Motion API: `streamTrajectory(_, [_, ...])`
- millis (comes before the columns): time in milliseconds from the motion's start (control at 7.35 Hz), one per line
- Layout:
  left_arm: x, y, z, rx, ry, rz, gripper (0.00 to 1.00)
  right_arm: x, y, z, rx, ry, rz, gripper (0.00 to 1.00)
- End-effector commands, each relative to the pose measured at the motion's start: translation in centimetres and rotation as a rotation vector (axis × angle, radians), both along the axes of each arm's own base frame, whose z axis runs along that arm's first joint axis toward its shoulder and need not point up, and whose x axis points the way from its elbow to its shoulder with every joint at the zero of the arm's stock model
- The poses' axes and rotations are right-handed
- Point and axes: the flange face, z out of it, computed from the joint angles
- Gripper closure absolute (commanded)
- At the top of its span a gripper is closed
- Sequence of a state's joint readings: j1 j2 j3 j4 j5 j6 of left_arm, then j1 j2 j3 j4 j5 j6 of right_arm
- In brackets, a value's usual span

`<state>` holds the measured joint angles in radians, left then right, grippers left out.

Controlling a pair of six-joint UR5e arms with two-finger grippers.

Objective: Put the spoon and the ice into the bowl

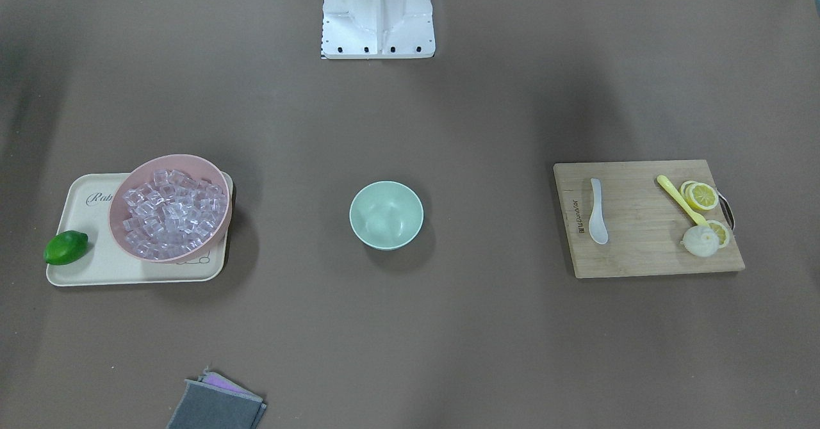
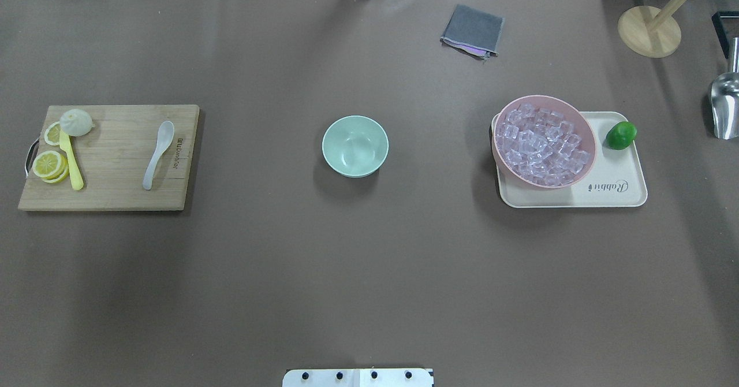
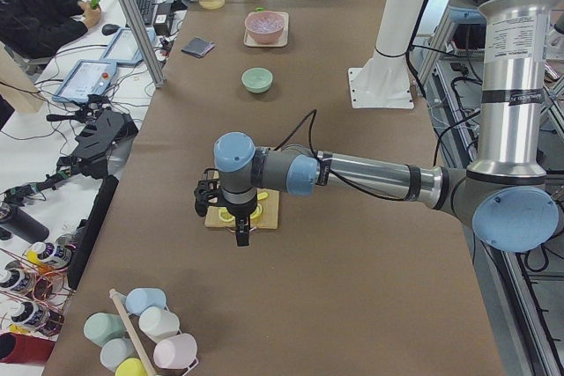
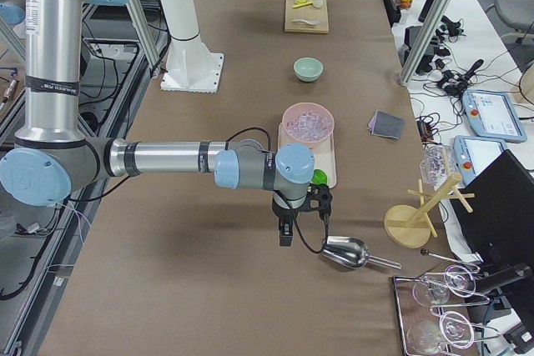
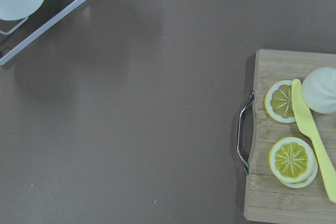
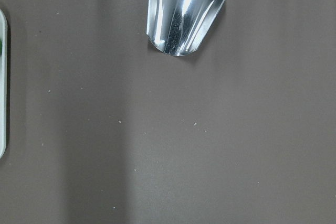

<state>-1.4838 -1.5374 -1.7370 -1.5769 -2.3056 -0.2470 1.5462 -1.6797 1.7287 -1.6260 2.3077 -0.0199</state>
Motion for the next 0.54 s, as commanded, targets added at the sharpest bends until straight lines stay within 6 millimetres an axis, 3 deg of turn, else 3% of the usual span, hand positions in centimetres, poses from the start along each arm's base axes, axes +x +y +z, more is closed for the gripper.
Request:
streamTrajectory(0, [0.04,-0.31,-0.39,0.007,-0.001,-0.001,0.02,0.01,0.07,0.07,-0.001,0.001,0.000,0.00])
streamTrajectory(408, [0.12,-1.27,-1.35,0.022,0.001,-0.004,0.02,0.01,0.00,0.00,0.000,0.001,0.000,0.00])
